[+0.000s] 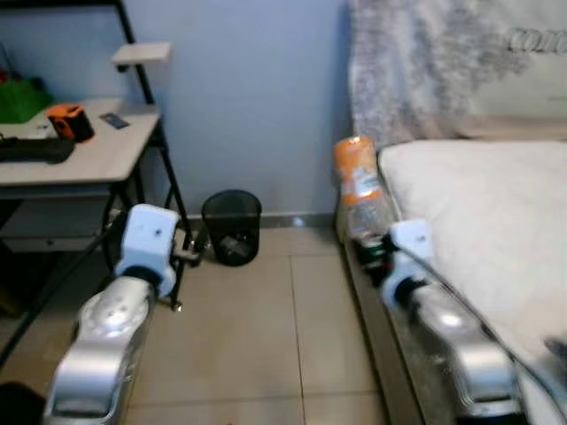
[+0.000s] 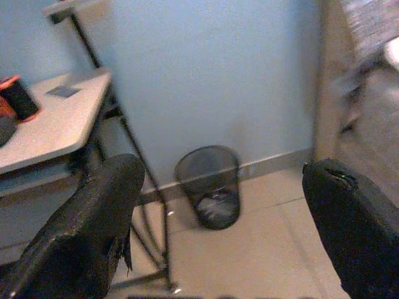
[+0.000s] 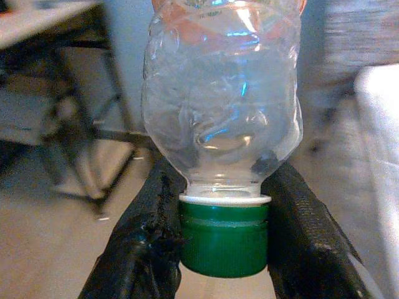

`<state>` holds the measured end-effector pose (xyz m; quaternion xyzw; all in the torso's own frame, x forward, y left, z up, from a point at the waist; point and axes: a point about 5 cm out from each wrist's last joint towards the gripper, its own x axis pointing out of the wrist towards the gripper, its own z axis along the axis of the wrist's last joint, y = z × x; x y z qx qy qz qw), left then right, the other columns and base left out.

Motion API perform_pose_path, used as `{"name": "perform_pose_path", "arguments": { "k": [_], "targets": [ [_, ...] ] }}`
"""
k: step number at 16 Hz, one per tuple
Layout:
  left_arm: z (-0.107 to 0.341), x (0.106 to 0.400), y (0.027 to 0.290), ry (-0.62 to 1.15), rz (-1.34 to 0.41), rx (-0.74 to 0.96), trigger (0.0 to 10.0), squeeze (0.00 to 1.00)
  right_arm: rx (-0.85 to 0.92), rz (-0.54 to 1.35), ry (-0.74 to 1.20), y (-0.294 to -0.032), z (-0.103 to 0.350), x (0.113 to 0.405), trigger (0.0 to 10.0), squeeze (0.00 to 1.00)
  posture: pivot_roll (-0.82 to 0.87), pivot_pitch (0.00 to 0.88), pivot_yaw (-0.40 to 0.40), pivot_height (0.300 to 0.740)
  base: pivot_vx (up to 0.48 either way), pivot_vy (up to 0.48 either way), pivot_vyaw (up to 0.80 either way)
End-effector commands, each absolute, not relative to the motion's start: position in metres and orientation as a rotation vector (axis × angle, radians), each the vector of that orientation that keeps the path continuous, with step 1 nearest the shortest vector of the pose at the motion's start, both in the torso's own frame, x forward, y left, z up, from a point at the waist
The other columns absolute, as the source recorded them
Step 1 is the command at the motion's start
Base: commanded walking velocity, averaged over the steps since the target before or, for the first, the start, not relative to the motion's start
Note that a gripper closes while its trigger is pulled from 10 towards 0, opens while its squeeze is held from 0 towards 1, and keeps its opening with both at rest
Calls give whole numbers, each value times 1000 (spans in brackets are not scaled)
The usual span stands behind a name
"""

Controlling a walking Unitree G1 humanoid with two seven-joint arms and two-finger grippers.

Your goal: Clean up the room

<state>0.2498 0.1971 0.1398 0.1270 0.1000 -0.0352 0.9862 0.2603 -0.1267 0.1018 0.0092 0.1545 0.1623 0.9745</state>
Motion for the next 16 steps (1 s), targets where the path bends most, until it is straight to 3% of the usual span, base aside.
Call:
{"name": "perform_pose_path", "arguments": {
  "k": [1, 16],
  "targets": [
    [144, 252, 194, 183, -82, 259, 10000, 0, 10, 309, 298, -133, 105, 262, 10000, 0, -54, 0, 33, 740, 352, 0, 0],
    [143, 254, 192, 181, -96, 267, 10000, 0, 14, 283, 290, -135, 107, 266, 10000, 0, -50, 0, 34, 740, 354, 0, 0]
  ]
}}
